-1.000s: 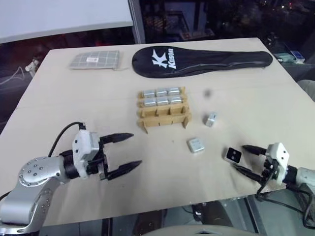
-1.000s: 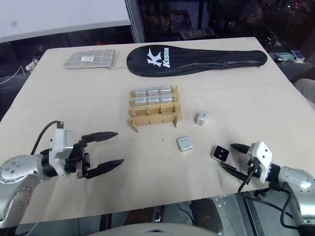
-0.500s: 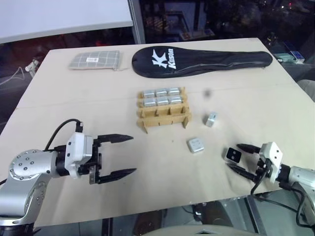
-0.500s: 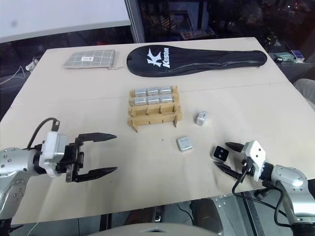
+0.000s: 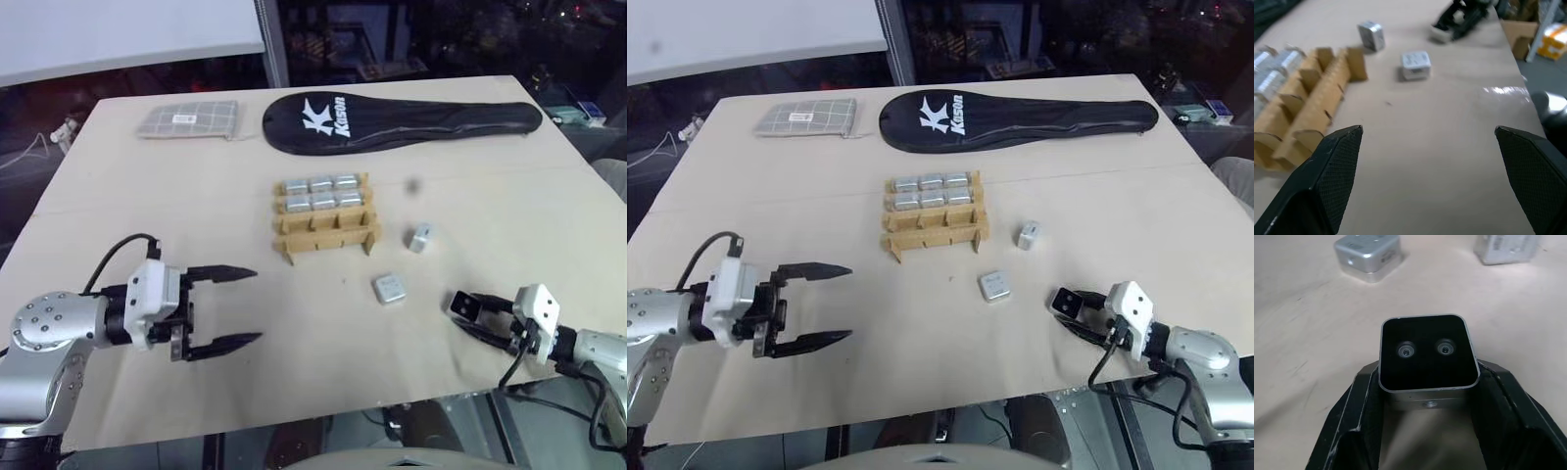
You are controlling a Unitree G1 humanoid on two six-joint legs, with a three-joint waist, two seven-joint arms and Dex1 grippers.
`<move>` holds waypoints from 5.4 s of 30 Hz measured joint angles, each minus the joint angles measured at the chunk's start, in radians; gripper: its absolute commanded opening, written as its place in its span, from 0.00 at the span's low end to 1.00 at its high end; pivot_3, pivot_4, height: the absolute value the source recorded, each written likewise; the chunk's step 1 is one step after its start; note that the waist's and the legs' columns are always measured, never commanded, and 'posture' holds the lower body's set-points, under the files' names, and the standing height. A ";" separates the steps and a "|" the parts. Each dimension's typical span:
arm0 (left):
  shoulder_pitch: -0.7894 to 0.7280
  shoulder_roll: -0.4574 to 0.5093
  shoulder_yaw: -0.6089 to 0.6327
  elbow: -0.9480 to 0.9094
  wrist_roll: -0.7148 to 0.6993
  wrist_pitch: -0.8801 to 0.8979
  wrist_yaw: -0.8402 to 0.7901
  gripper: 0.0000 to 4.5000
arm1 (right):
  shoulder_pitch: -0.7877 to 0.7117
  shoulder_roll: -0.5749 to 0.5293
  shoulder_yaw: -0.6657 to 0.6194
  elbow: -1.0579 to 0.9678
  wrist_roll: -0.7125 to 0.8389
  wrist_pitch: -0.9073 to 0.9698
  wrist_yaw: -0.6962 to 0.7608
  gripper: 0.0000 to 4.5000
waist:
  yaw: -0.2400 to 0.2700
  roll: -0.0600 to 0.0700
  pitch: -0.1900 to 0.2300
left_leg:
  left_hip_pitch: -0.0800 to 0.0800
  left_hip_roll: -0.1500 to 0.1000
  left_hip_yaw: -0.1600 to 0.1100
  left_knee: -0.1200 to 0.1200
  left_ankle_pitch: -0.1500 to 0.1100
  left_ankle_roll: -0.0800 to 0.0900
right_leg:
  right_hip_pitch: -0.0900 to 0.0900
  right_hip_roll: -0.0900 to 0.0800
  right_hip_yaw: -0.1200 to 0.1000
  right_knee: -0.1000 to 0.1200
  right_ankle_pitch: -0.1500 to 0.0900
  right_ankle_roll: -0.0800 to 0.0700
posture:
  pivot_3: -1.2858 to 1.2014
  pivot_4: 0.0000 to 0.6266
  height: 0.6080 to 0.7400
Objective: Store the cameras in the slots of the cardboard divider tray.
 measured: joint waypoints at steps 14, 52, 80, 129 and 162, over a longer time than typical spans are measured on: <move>-0.287 -0.176 -0.177 -0.142 -0.135 0.413 0.467 1.00 | -0.489 0.049 0.237 -0.038 -0.259 -0.319 -0.029 0.43 | 0.002 -0.001 0.000 | -0.001 -0.002 -0.008 0.000 0.000 -0.001 | 0.000 0.000 -0.003 0.000 0.004 0.002 | 0.52 0.24 1.00; -0.393 -0.171 -0.213 -0.140 -0.318 0.741 0.590 0.38 | -0.779 0.228 0.467 0.304 -0.498 -0.730 -0.260 0.43 | -0.001 -0.001 0.001 | -0.001 -0.004 -0.011 0.000 0.002 -0.003 | 0.000 -0.001 -0.001 0.002 0.005 -0.001 | 0.52 0.24 1.00; -0.406 -0.204 -0.182 -0.096 -0.381 0.756 0.580 0.38 | -0.781 0.221 0.467 0.307 -0.488 -0.743 -0.285 0.43 | -0.001 -0.001 0.001 | -0.001 -0.004 -0.011 0.000 0.002 -0.003 | 0.000 -0.002 -0.001 0.002 0.005 -0.001 | 0.52 0.24 1.00; -0.686 -0.336 -0.228 0.782 0.150 -0.166 0.093 0.16 | 0.337 -0.095 -0.415 -0.377 0.721 0.354 0.076 0.98 | 0.025 -0.004 0.002 | -0.003 -0.003 -0.004 0.001 0.001 -0.001 | 0.001 -0.001 -0.003 -0.002 0.003 0.004 | 0.52 0.24 1.00; -1.002 -0.345 -0.214 1.408 0.279 -0.482 -0.251 0.16 | 0.305 -0.062 -0.443 -0.377 0.687 0.391 0.091 0.98 | 0.026 -0.004 0.002 | -0.003 -0.004 -0.006 0.002 0.001 -0.001 | 0.001 -0.001 -0.004 0.000 0.003 0.004 | 0.52 0.24 1.00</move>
